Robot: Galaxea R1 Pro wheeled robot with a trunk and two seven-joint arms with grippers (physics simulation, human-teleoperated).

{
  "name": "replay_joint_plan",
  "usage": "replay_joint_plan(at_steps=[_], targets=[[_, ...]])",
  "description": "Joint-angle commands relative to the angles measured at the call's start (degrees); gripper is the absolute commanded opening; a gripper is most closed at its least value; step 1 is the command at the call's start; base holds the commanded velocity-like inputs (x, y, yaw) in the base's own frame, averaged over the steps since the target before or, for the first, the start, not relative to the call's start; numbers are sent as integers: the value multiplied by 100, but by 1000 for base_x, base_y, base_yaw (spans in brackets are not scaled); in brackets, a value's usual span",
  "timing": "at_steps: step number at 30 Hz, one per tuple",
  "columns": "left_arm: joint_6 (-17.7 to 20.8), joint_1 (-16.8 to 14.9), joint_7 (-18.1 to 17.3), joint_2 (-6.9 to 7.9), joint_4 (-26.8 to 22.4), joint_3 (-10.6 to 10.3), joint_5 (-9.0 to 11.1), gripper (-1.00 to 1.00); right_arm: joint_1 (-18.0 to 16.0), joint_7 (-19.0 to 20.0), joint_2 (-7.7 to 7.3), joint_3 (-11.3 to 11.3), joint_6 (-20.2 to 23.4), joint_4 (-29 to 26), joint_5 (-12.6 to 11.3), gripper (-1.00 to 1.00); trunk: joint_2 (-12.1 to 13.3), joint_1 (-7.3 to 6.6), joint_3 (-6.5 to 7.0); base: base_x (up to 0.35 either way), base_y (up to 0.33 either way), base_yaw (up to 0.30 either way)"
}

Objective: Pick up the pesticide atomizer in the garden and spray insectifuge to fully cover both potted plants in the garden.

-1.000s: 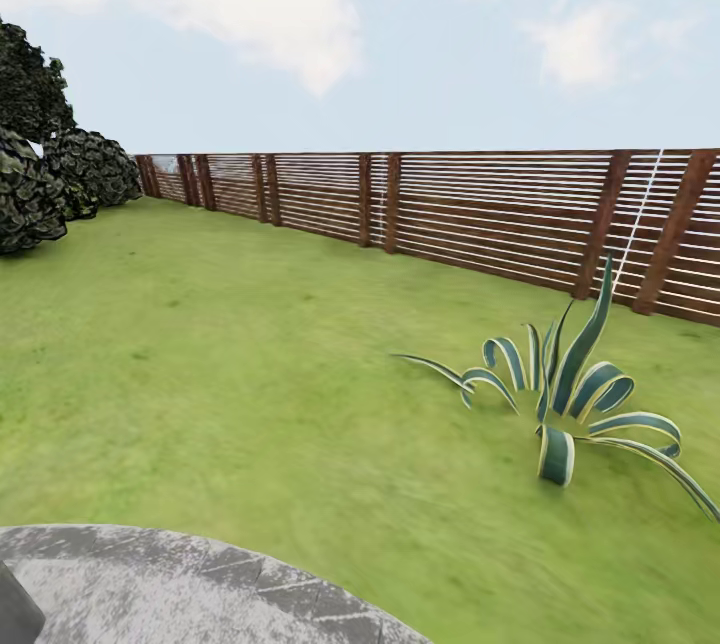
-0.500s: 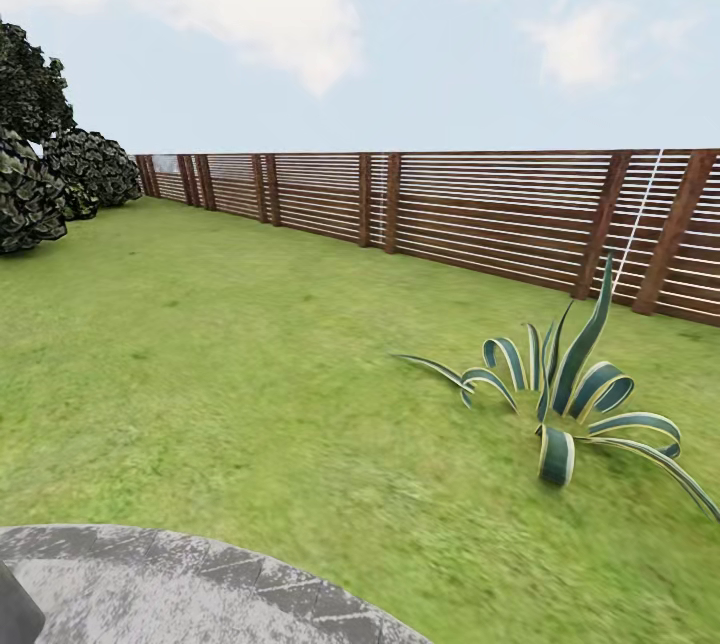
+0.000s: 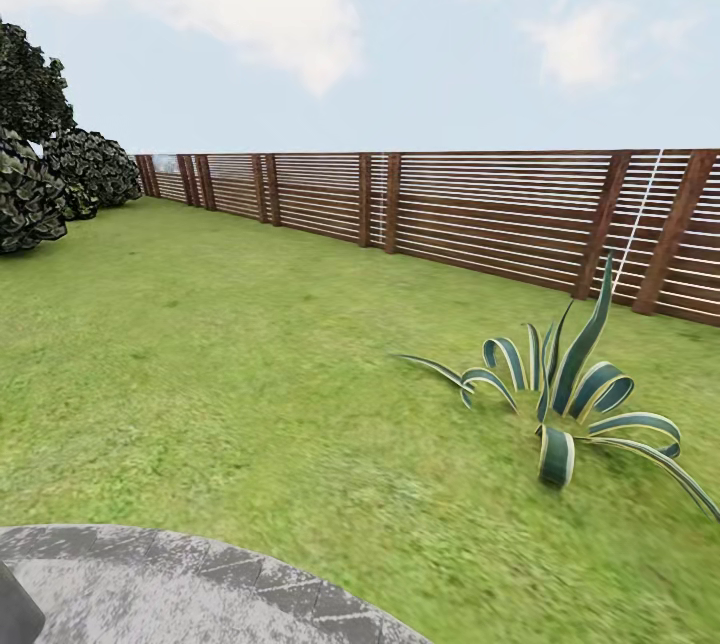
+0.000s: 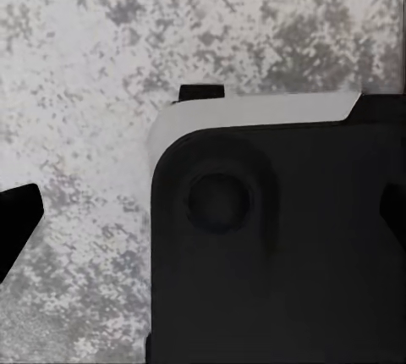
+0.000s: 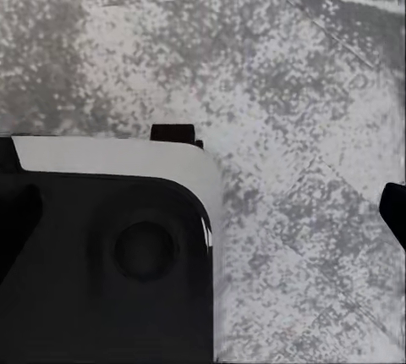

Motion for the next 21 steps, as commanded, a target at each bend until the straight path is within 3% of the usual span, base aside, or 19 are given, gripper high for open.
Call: replay_joint_plan(at_steps=[1, 2, 3, 9, 15, 21], targets=[[-53, -11, 5, 0, -28, -1, 7, 100, -11, -3, -33, -3, -52, -28, 1, 100, -3, 0, -6, 0, 0, 0], [-85, -21, 6, -1, -60, 0, 9, 100, -24, -3, -53, -5, -85, -61, 0, 100, -3, 0, -6, 0, 0, 0], [-1144, -37, 6, -3, -1095, 0, 11, 100, -37, -3, -55, -4, -941, -1706, 0, 100, -3, 0, -6, 0, 0, 0], [-1152, -285, -20, -11, -1639, -12, 22, 100, -118, 1, -104, -1, -1343, -1974, 7, 100, -3, 0, -6, 0, 0, 0], [-1161, -375, -35, 19, -1630, 0, 3, 100, -174, 32, -284, 7, -1408, -1966, 25, 100, -3, 0, -6, 0, 0, 0], [-1161, -357, 4, 63, -1626, 132, 11, 100, -179, 1, -299, 1, -1411, -1971, 19, 100, -3, 0, -6, 0, 0, 23]])
